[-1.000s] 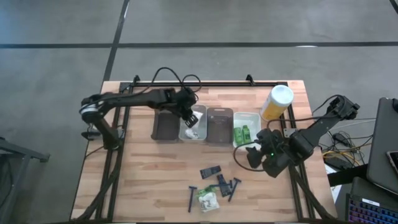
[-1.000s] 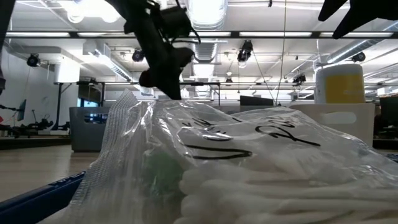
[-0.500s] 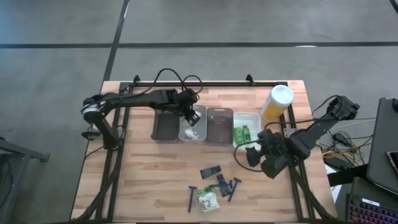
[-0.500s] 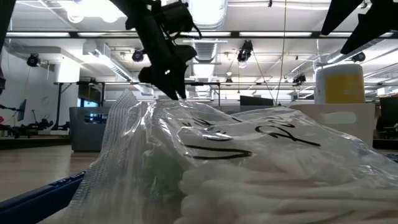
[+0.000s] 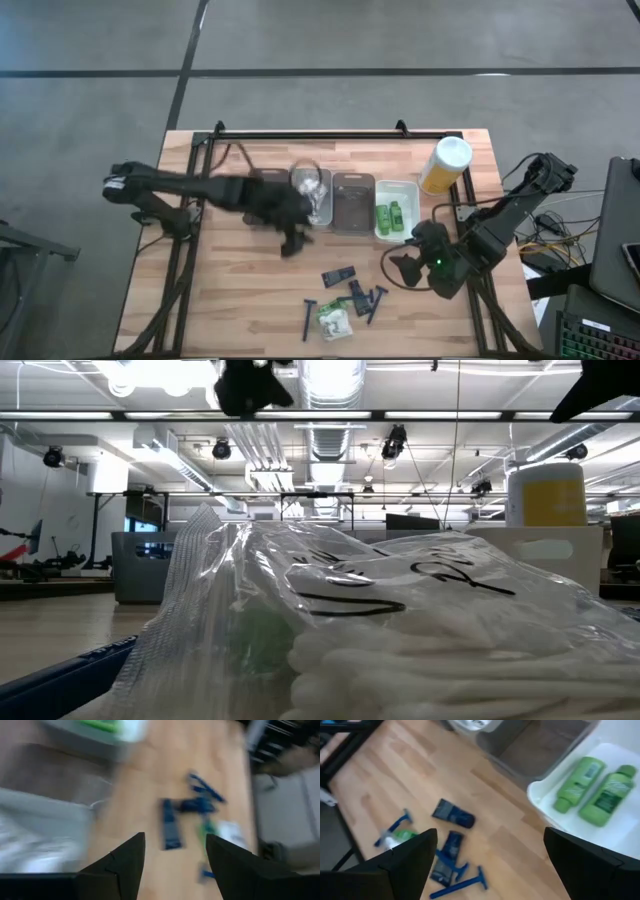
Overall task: Pick & Place Travel size toiletries
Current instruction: Put the blue razor into the right black bin
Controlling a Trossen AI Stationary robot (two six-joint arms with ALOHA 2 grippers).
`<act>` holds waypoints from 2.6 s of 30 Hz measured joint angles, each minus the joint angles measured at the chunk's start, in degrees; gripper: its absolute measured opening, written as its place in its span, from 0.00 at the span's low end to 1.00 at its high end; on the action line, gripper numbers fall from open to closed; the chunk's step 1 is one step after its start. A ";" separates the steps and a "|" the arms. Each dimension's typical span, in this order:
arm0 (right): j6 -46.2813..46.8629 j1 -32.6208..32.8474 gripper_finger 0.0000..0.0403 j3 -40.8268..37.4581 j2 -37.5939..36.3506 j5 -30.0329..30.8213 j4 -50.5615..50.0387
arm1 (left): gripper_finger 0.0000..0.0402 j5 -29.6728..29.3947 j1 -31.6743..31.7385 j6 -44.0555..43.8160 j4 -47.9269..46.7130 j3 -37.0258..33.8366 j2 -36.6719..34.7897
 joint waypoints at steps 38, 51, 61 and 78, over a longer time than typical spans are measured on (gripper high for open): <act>-3.83 4.79 0.90 0.13 7.63 -13.09 15.63 | 0.53 10.02 -14.75 -6.76 15.01 -0.33 24.79; -4.49 4.75 0.90 0.13 7.58 -13.09 15.46 | 0.53 17.16 -14.43 -11.30 20.32 -0.33 28.45; -3.82 4.77 0.90 0.13 7.58 -14.65 15.48 | 0.52 17.06 -14.44 -12.51 20.97 -0.33 28.39; 17.33 4.78 0.90 0.04 9.91 -22.69 15.72 | 0.52 4.08 -12.63 -4.09 1.26 -0.33 15.03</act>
